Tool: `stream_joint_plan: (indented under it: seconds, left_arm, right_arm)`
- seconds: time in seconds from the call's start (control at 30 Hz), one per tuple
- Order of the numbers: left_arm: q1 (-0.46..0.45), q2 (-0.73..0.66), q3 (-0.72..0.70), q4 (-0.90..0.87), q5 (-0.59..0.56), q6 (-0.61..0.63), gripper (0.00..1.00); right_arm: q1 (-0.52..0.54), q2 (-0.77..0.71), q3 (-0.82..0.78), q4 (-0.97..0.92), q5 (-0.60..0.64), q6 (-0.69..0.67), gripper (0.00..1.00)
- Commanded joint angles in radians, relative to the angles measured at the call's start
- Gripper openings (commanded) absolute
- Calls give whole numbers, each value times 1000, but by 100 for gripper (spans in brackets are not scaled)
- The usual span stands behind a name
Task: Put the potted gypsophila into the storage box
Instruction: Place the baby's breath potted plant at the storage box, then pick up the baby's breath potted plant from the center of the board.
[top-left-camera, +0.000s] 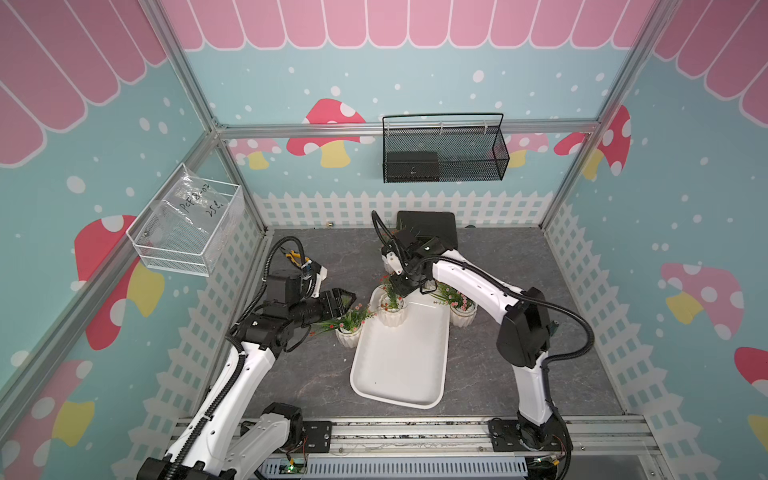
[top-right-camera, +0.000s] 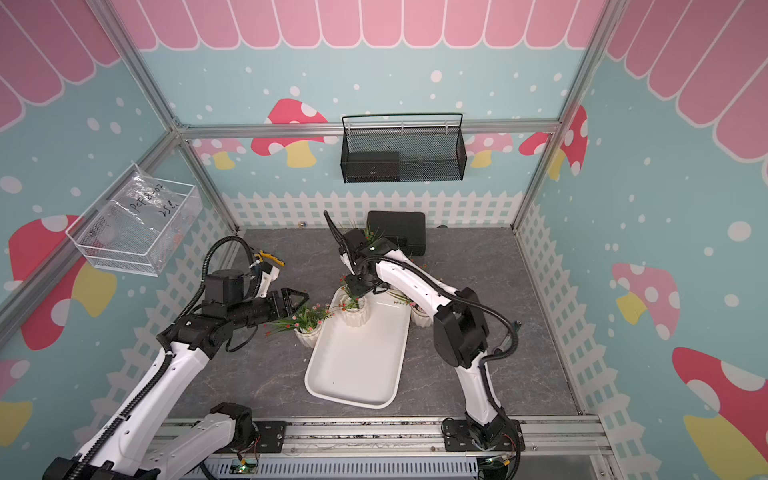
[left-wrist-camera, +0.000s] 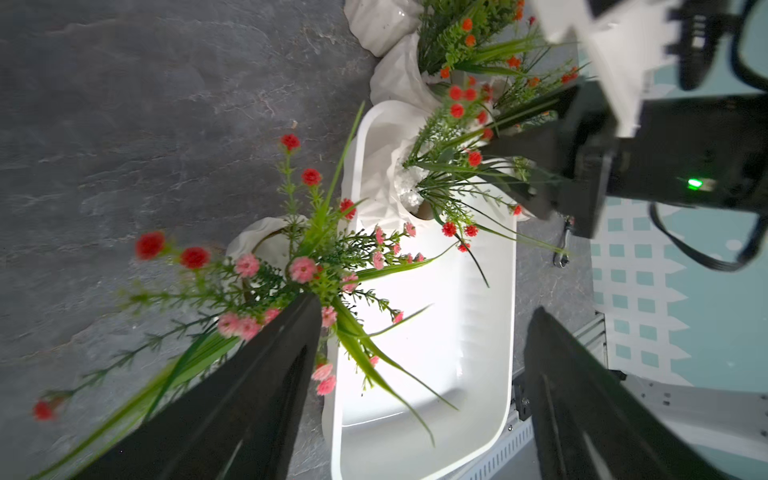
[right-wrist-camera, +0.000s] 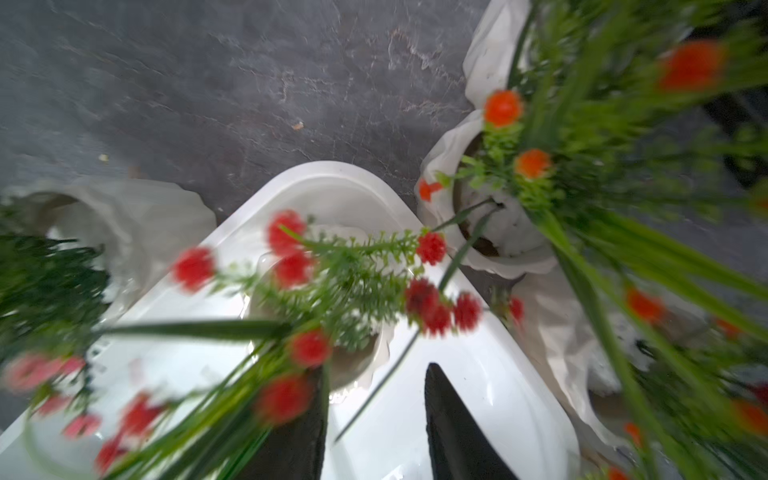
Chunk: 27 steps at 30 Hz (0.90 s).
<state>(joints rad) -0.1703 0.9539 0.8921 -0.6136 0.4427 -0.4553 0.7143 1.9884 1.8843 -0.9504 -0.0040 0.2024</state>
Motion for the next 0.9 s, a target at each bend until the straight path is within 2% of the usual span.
stream_joint_plan:
  seconds: [0.0, 0.1, 0.2, 0.33, 0.53, 0.6, 0.67, 0.77, 0.8, 0.87]
  left_arm:
    - [6, -32, 67, -83, -132, 48, 78]
    - [21, -34, 106, -131, -193, 72, 79]
    - [86, -6, 139, -175, -165, 92, 79]
    - [199, 46, 146, -222, -142, 107, 70]
    - [427, 97, 106, -289, -193, 91, 62]
    - [475, 124, 94, -300, -193, 83, 59]
    - [476, 161, 76, -299, -179, 83, 57]
    - [456, 219, 37, -287, -107, 66, 47]
    - [431, 232, 24, -275, -99, 63, 45]
    - [355, 243, 6, -260, -153, 51, 44]
  right_arm:
    - [-47, -181, -111, 111, -42, 27, 44]
    - [-112, -346, -295, 259, -144, 64, 47]
    - [-216, -514, -492, 426, -309, 122, 49]
    - [-319, -681, -659, 537, -412, 161, 50]
    - [-342, -749, -749, 537, -433, 145, 52]
    - [-345, -749, -768, 534, -447, 132, 51]
    - [-345, -748, -776, 524, -458, 116, 51]
    - [-346, -736, -769, 488, -465, 86, 50]
    - [-346, -730, -764, 479, -469, 73, 50]
    - [-346, -721, -761, 469, -475, 53, 50]
